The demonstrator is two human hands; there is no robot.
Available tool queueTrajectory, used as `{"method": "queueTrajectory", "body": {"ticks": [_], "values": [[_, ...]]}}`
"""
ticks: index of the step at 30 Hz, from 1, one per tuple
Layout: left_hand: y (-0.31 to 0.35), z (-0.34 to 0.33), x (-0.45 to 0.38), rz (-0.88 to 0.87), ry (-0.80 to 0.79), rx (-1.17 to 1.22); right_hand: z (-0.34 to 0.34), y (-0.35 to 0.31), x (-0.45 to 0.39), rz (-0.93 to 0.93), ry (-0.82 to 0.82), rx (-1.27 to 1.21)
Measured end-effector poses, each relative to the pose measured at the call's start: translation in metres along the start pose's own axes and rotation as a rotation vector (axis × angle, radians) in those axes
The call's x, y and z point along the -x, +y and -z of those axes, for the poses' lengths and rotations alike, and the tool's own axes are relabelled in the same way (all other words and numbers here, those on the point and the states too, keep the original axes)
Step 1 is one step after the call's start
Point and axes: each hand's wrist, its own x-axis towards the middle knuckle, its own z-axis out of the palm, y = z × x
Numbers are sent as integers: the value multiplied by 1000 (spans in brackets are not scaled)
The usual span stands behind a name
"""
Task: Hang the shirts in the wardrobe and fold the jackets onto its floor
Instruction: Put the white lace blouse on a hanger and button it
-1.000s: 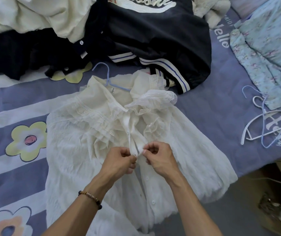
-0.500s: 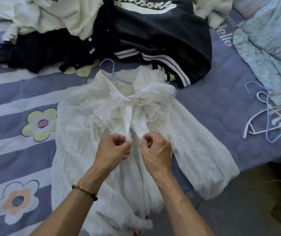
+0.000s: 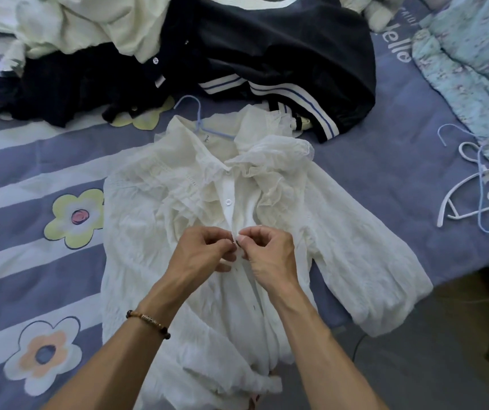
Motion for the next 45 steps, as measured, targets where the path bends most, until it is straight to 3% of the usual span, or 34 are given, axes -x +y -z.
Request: {"method": "queueTrajectory", "body": {"ticks": [5,14,24,26,29,36,40,42,45], "values": [[2,9,-13,11,-53,29,-5,-4,0,50,-5,44],[3,11,-32,155,-121,150,-18,6,-7,237,142,210],[1,16,-36,-47,-149,-125,-27,9,-5,54,226,61],[0,20,-36,-48,-168,-127,-31,7,-2,-38,171,-17],[-3,25,-36,11,-219,-89,-27,7,5,-156,-40,-103],[-19,13,-34,101,-76,-17,-11,27,25,-121,-251,139],[-36,8,-25,33,-61,-289,-10,33,34,-196,-474,184],[-44,11,-21,26,-17,-317,-7,39,29,-183,-316,155],[-56,13,-13,17,40,-375,-1,49,7,-3,-11,347]]}}
